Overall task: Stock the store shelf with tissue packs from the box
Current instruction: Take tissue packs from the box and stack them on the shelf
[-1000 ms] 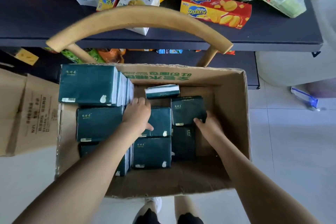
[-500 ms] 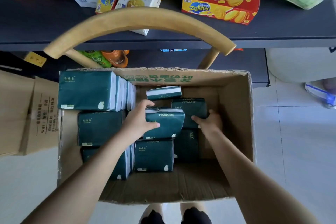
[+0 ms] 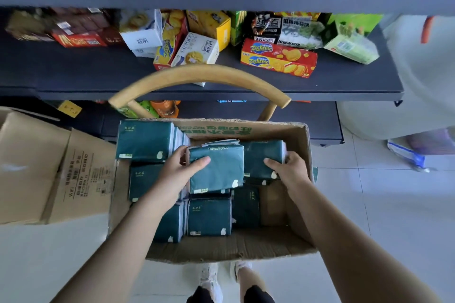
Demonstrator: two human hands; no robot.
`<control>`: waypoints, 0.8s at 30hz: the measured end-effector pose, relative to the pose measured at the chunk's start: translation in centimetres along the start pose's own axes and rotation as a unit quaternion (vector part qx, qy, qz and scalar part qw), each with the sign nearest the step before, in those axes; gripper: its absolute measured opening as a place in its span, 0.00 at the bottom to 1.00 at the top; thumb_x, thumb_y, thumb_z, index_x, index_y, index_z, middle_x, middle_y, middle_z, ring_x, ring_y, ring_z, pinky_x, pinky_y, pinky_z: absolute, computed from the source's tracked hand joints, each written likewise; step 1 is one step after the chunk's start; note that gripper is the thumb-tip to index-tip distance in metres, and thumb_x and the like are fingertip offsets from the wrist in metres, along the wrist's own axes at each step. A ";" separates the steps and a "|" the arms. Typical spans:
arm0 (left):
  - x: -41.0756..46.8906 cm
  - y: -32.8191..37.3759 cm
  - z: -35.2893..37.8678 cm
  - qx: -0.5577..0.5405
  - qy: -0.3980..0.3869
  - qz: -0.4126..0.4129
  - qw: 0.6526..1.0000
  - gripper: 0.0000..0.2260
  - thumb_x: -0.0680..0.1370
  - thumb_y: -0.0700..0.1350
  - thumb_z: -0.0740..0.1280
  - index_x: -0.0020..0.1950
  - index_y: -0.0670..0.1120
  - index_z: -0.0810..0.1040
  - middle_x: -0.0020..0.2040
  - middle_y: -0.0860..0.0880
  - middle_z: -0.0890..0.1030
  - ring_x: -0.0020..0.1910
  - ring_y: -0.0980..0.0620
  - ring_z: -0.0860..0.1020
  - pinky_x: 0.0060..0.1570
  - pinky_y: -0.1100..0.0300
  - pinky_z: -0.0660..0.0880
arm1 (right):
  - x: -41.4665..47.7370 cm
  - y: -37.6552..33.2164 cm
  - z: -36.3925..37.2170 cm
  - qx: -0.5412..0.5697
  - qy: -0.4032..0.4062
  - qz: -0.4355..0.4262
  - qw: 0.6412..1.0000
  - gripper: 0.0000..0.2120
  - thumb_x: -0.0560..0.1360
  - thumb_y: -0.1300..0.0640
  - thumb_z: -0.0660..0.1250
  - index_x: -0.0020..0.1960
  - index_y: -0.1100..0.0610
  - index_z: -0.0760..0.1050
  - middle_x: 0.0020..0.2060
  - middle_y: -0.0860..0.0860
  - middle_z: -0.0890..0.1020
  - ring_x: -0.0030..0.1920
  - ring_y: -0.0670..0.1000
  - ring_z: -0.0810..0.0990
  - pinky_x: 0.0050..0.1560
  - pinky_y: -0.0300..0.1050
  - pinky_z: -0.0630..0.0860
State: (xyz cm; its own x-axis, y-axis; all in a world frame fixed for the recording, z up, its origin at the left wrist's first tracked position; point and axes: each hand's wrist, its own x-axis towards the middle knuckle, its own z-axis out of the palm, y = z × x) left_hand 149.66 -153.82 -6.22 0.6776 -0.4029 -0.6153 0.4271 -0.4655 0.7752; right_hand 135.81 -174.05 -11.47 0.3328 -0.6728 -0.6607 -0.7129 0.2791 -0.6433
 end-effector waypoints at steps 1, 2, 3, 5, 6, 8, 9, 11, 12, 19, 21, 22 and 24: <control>-0.8 1.0 -0.4 -0.022 -0.001 0.006 1.000 0.11 0.72 0.45 0.72 0.52 0.50 0.76 0.51 0.50 0.81 0.52 0.49 0.79 0.60 0.48 0.74 | -0.7 -0.8 -0.6 0.006 0.001 -0.008 1.000 0.16 0.68 0.56 0.76 0.50 0.59 0.73 0.44 0.53 0.80 0.41 0.50 0.79 0.42 0.47 0.78; -1.7 2.0 -0.9 -0.043 -0.002 0.013 0.999 0.09 0.73 0.44 0.72 0.50 0.51 0.75 0.49 0.50 0.81 0.51 0.49 0.79 0.61 0.47 0.73 | -1.6 -1.8 -1.1 0.006 0.000 -0.020 1.000 0.17 0.67 0.56 0.76 0.50 0.59 0.73 0.44 0.54 0.81 0.43 0.51 0.80 0.44 0.49 0.79; -2.6 3.2 -1.4 -0.058 -0.005 0.023 0.998 0.09 0.73 0.43 0.72 0.49 0.51 0.75 0.49 0.50 0.81 0.51 0.49 0.79 0.61 0.47 0.72 | -2.6 -2.9 -1.6 -0.001 -0.002 -0.035 0.999 0.17 0.67 0.56 0.77 0.50 0.59 0.74 0.45 0.54 0.81 0.45 0.52 0.80 0.46 0.50 0.79; -4.3 5.5 -2.5 -0.074 -0.013 0.045 0.996 0.10 0.72 0.45 0.72 0.51 0.51 0.76 0.51 0.50 0.82 0.54 0.50 0.79 0.62 0.49 0.71 | -4.9 -5.3 -2.5 -0.005 -0.006 -0.069 0.998 0.17 0.67 0.56 0.76 0.51 0.59 0.75 0.46 0.54 0.82 0.45 0.52 0.81 0.46 0.47 0.79; -5.2 6.6 -3.2 -0.079 -0.018 0.057 0.995 0.11 0.71 0.46 0.72 0.52 0.51 0.76 0.52 0.51 0.81 0.55 0.51 0.78 0.63 0.50 0.71 | -6.2 -6.6 -2.9 0.008 -0.003 -0.082 0.997 0.16 0.67 0.57 0.76 0.52 0.59 0.76 0.47 0.54 0.82 0.45 0.52 0.81 0.46 0.47 0.78; -7.0 9.0 -4.7 -0.090 -0.017 0.088 0.992 0.10 0.72 0.45 0.72 0.52 0.51 0.76 0.52 0.52 0.82 0.55 0.52 0.78 0.63 0.49 0.71 | -9.0 -9.3 -3.6 0.036 0.014 -0.104 0.994 0.16 0.68 0.58 0.76 0.51 0.60 0.76 0.47 0.55 0.83 0.45 0.53 0.81 0.48 0.48 0.77; -8.0 10.4 -5.4 -0.098 -0.017 0.106 0.989 0.09 0.73 0.44 0.72 0.51 0.51 0.76 0.51 0.52 0.82 0.53 0.52 0.79 0.61 0.50 0.72 | -10.5 -10.8 -3.9 0.049 0.023 -0.113 0.992 0.16 0.68 0.57 0.76 0.51 0.61 0.76 0.47 0.56 0.83 0.46 0.53 0.81 0.48 0.49 0.78; -9.9 13.1 -7.0 -0.108 -0.016 0.140 0.984 0.08 0.73 0.42 0.71 0.49 0.51 0.77 0.48 0.52 0.82 0.50 0.52 0.80 0.56 0.52 0.74 | -13.4 -13.7 -4.6 0.073 0.044 -0.140 0.987 0.18 0.68 0.56 0.76 0.52 0.63 0.77 0.48 0.58 0.83 0.47 0.56 0.82 0.49 0.50 0.79; -10.9 14.4 -7.9 -0.109 -0.014 0.156 0.981 0.07 0.73 0.41 0.71 0.48 0.51 0.77 0.47 0.52 0.82 0.48 0.53 0.80 0.54 0.53 0.75 | -14.8 -15.2 -4.9 0.079 0.054 -0.156 0.983 0.20 0.67 0.55 0.76 0.52 0.65 0.76 0.48 0.59 0.83 0.47 0.57 0.82 0.48 0.51 0.79; -16.8 23.7 -14.3 -0.112 -0.016 0.274 0.955 0.07 0.73 0.43 0.71 0.49 0.50 0.78 0.48 0.51 0.83 0.46 0.54 0.82 0.44 0.56 0.77 | -24.4 -25.8 -6.6 0.071 0.073 -0.306 0.947 0.09 0.69 0.57 0.75 0.44 0.59 0.77 0.42 0.54 0.83 0.39 0.50 0.80 0.39 0.44 0.76; -18.4 26.5 -15.8 -0.107 -0.010 0.309 0.945 0.07 0.73 0.42 0.71 0.49 0.49 0.78 0.48 0.50 0.83 0.46 0.52 0.82 0.45 0.54 0.77 | -26.8 -29.1 -7.5 0.087 0.081 -0.339 0.933 0.12 0.69 0.57 0.75 0.46 0.62 0.77 0.42 0.54 0.83 0.39 0.51 0.80 0.40 0.45 0.77; -19.1 27.9 -16.6 -0.105 -0.008 0.327 0.939 0.06 0.73 0.42 0.71 0.49 0.49 0.78 0.49 0.49 0.83 0.48 0.51 0.82 0.48 0.52 0.77 | -27.8 -30.6 -8.0 0.097 0.083 -0.358 0.925 0.12 0.69 0.57 0.75 0.47 0.63 0.76 0.41 0.54 0.82 0.40 0.51 0.80 0.41 0.45 0.77; -20.1 30.7 -17.9 -0.103 -0.006 0.359 0.927 0.07 0.74 0.41 0.70 0.50 0.49 0.78 0.49 0.49 0.83 0.50 0.48 0.81 0.54 0.50 0.77 | -29.5 -33.6 -9.1 0.116 0.085 -0.394 0.908 0.12 0.69 0.58 0.75 0.47 0.62 0.76 0.40 0.52 0.82 0.39 0.49 0.80 0.40 0.42 0.77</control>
State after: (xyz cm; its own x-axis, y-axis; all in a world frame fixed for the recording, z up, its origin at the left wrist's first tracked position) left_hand 159.85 -145.90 32.54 0.8254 -0.5601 0.0706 -0.0264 0.0867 0.9959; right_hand 144.31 -169.77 33.14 0.5696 -0.8163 0.0961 -0.1397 -0.2114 -0.9674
